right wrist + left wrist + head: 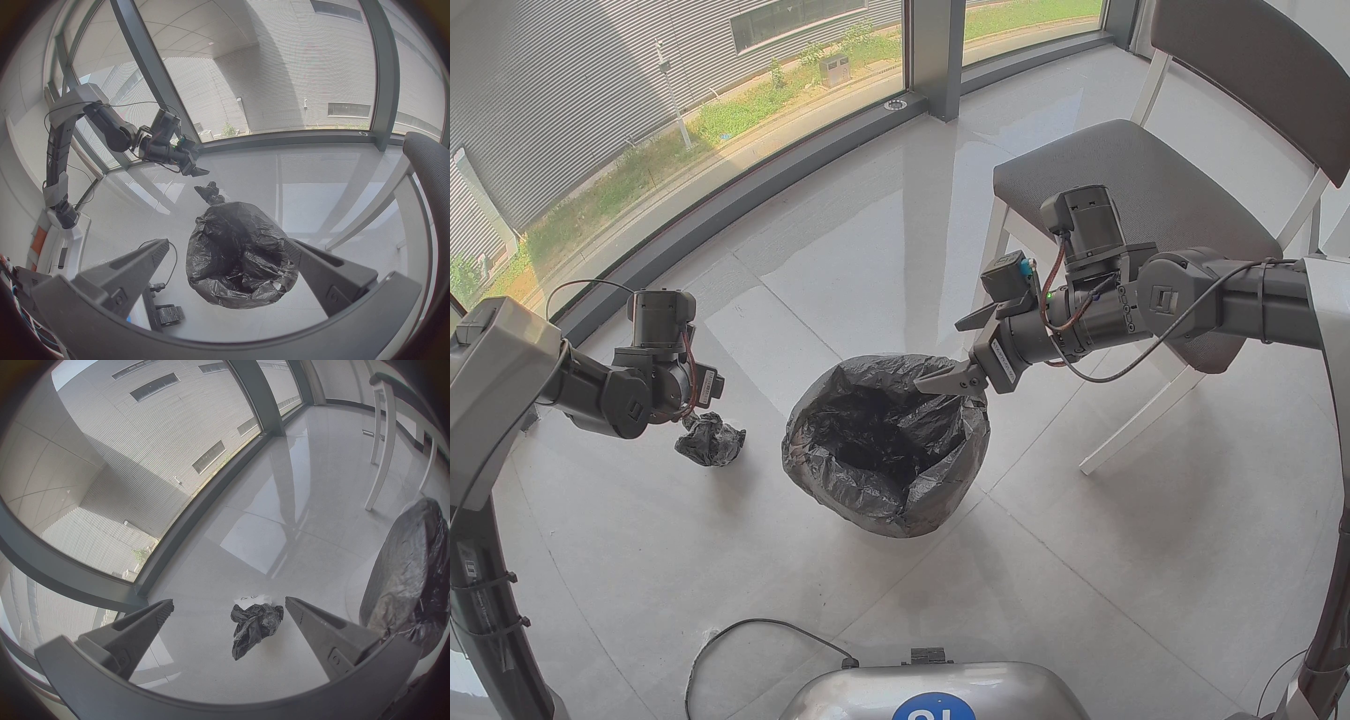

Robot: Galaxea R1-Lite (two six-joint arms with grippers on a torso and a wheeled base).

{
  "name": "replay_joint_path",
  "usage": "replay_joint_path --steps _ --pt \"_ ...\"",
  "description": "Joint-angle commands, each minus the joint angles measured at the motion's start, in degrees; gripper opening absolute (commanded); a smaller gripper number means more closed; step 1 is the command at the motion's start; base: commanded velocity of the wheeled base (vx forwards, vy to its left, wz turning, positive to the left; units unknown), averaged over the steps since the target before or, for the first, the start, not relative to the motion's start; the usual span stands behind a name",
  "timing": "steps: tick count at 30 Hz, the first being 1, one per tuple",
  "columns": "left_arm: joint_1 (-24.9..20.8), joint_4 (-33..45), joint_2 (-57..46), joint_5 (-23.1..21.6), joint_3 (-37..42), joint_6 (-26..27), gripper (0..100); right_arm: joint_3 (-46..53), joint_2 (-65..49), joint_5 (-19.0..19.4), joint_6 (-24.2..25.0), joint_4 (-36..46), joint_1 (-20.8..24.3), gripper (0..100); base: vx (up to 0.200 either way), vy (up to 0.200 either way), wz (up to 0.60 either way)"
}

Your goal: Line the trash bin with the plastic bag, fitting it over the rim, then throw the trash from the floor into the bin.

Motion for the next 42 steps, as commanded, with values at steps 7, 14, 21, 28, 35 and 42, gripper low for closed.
replay_joint_path --steps 7,14,21,28,35,42 --pt "0.6 0.1 9.5 0.7 -6.1 -0.1 100 0.9 -4.5 0.0 -0.1 0.0 -1.2 100 0.0 0.0 0.0" --pt "2.4 0.2 13.9 1.7 -9.0 0.1 100 2.6 -7.8 0.0 -0.3 -0.1 -2.0 100 0.0 0.0 0.0" --pt "3.4 0.3 16.3 1.6 -10.1 0.1 100 4.7 -8.3 0.0 -1.1 -0.4 -2.8 100 0.0 0.0 0.0" --pt "4.3 4.0 18.2 1.4 -13.1 -0.4 100 4.7 -8.4 0.0 -1.0 -0.4 -2.7 100 0.0 0.0 0.0" --pt "4.8 6.5 20.4 1.0 -16.7 -0.5 100 5.7 -9.7 0.0 -1.0 -0.2 -2.8 100 0.0 0.0 0.0" --pt "5.1 7.5 23.5 0.4 -19.4 -0.6 100 8.4 -11.6 0.0 -1.1 -0.3 -2.8 100 0.0 0.0 0.0"
